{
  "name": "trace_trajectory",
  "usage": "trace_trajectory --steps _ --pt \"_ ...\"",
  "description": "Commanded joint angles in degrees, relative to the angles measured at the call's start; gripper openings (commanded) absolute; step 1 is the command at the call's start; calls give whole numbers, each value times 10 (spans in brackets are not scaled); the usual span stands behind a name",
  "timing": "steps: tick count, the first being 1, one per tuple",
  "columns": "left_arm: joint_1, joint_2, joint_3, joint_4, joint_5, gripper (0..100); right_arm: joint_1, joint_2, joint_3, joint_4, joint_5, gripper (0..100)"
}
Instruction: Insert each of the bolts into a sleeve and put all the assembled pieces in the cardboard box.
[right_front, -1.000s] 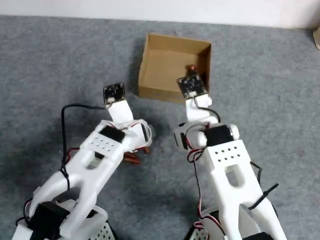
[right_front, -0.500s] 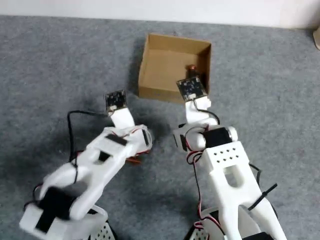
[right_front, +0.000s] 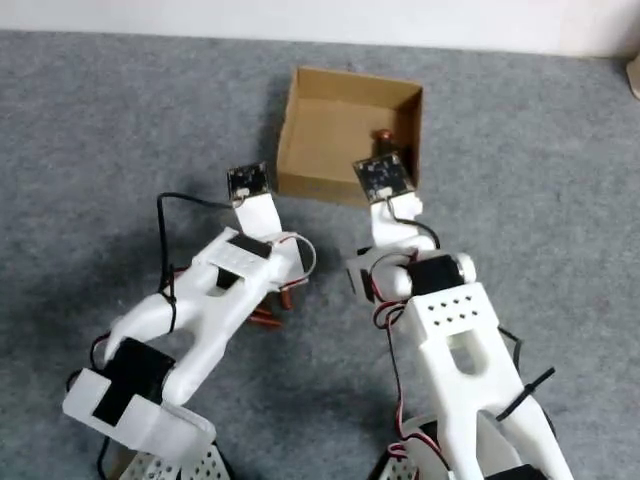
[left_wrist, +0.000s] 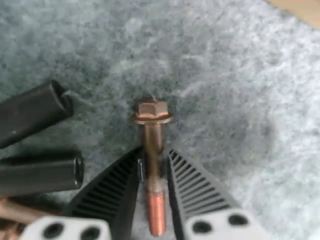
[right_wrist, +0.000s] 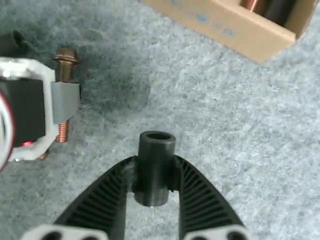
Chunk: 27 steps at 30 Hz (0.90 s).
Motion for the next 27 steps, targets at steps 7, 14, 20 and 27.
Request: trace_trajectory --steps 7,14,20,27 --pt "-7 -315 66 4 -127 4 -14 -270 82 -31 6 5" --pt "-9 -634 108 2 -229 4 -68 -573 237 -85 7 5" --pt "-8 -821 214 -91 -220 4 -113 -702 290 -79 13 5" --pt "-4 -974 299 -123 -65 4 -127 -690 292 -74 26 5"
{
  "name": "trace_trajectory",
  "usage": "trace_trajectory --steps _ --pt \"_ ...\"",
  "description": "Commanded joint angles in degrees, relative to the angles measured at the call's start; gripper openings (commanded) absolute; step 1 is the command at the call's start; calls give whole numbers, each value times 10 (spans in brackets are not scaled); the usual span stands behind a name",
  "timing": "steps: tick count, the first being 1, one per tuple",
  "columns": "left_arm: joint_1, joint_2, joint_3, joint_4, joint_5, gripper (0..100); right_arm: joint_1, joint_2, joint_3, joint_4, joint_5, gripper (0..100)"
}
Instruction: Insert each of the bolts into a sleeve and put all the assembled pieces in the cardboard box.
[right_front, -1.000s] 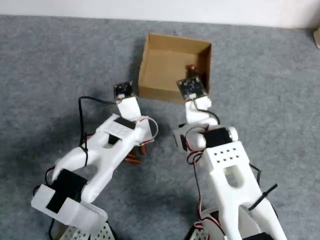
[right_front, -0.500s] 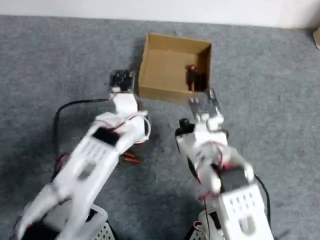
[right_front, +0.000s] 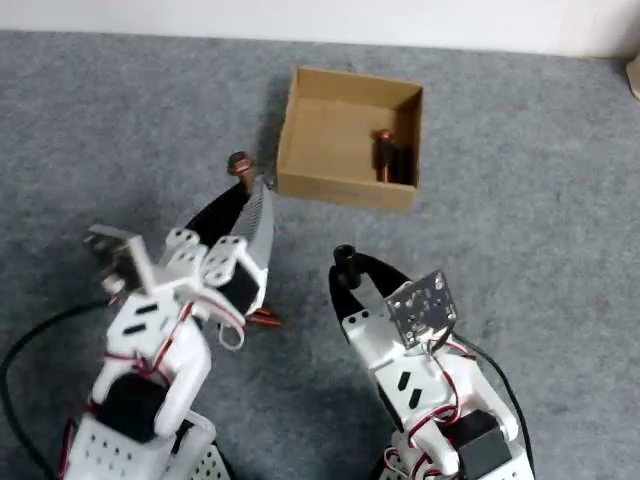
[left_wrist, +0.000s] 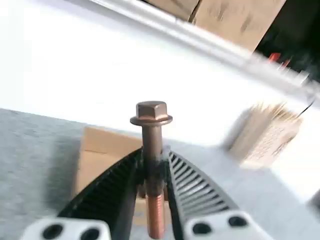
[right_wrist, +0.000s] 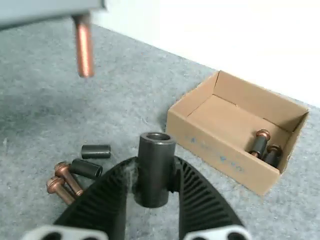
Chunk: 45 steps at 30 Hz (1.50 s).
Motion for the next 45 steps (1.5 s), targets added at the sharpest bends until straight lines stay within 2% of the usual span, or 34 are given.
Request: trace_trajectory --steps 1,3,7,12,16,25,45 --pt "-1 -60 10 -21 33 4 -25 -7 -3 -9 9 5" --pt "0 -73 20 -22 37 4 -38 -7 -3 -9 11 5" --pt "28 -81 53 -21 107 4 -51 -7 -1 6 11 5" --pt "103 -82 80 -22 84 4 -49 -7 -3 15 12 5" --pt "136 -82 78 -22 86 4 -51 -7 -1 15 12 5" --pt "139 -78 42 -32 84 4 -51 -7 29 14 12 5" --pt "141 -77 130 -44 84 4 -79 -7 29 30 12 5"
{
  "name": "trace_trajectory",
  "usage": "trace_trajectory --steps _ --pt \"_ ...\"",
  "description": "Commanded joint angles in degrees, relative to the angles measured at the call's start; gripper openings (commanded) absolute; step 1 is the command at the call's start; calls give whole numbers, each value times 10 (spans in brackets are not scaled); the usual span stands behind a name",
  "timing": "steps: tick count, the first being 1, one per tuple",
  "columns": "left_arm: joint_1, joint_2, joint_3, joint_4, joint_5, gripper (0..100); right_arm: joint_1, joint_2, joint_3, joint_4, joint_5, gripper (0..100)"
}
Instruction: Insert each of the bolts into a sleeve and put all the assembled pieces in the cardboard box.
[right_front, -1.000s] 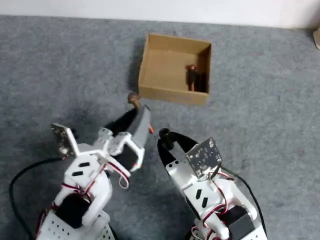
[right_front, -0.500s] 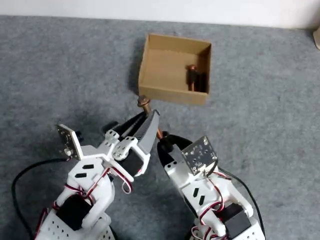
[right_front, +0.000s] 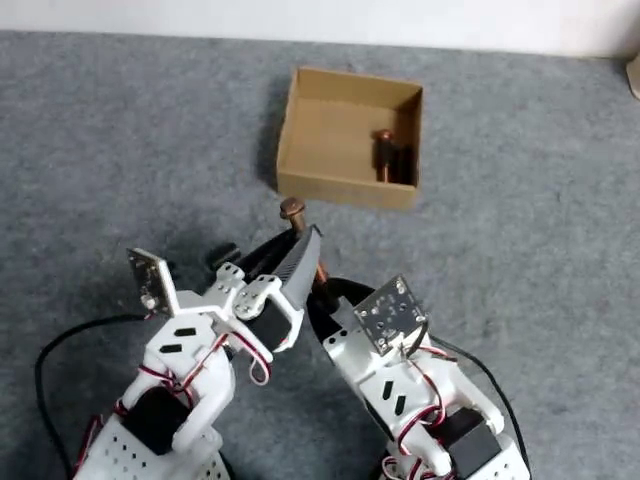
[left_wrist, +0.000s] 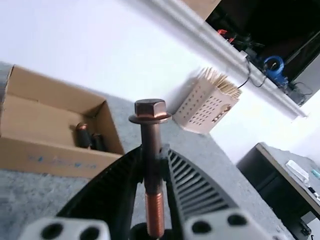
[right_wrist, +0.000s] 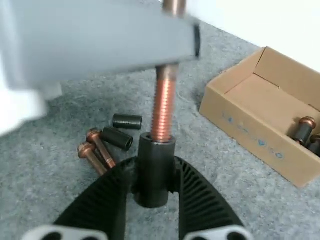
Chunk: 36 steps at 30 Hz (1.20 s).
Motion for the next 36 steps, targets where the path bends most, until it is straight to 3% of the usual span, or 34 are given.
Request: trace_trajectory --steps 1,13,21,27,29,34,36 --pt "12 -2 3 -13 -4 4 -6 -7 -4 0 9 5" --pt "13 -2 27 -12 -4 4 18 -7 -5 -3 27 5" --pt "96 -2 66 -12 -41 4 29 -7 -24 0 25 5" --pt "80 -7 66 -12 -41 8 29 -7 -24 0 25 5" --pt "78 -7 66 -11 -57 63 29 -7 -23 0 25 5" --pt "81 -4 64 41 -83 333 29 -7 -22 0 26 5" --pt "86 -5 43 68 -82 348 29 -7 -22 0 27 5"
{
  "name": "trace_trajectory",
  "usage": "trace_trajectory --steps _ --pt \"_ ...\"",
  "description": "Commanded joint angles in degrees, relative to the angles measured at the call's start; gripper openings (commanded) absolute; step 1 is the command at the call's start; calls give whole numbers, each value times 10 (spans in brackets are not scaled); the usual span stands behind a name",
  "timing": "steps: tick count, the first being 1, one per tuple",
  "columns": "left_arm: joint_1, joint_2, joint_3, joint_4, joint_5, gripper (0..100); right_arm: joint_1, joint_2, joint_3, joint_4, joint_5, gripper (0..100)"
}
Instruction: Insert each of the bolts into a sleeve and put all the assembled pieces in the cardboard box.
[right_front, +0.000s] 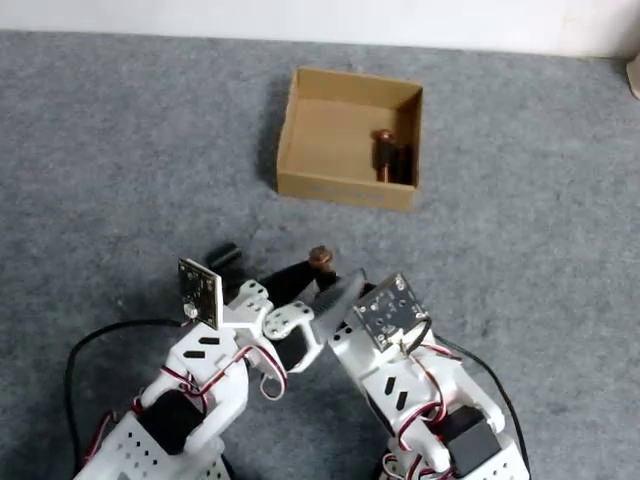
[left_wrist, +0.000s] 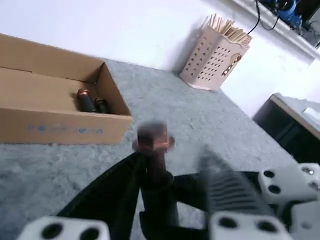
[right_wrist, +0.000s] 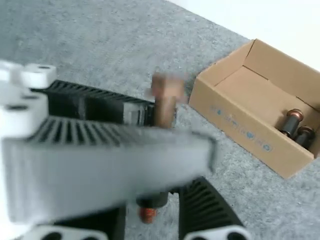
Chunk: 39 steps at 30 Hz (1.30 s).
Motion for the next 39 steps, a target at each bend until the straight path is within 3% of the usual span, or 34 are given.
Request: trace_trajectory --steps 1,9,15,23,29,32,36,39 --pt "11 0 -40 47 -1 338 4 -7 -22 -3 7 5" --pt "5 0 -72 69 36 306 4 -7 -22 -3 6 5" --pt "-84 0 -74 64 38 305 4 -7 -22 -3 6 5" --pt "-93 0 -74 48 43 302 4 -7 -22 -3 6 5" --pt "-132 0 -75 24 135 300 4 -7 -22 -5 8 5" --pt "-179 2 -75 -3 178 230 4 -7 -22 -6 8 5" --pt "-219 5 -69 -47 165 10 4 -2 -22 -7 8 5" --pt "-223 5 -53 -58 127 19 15 -1 -24 -19 8 5"
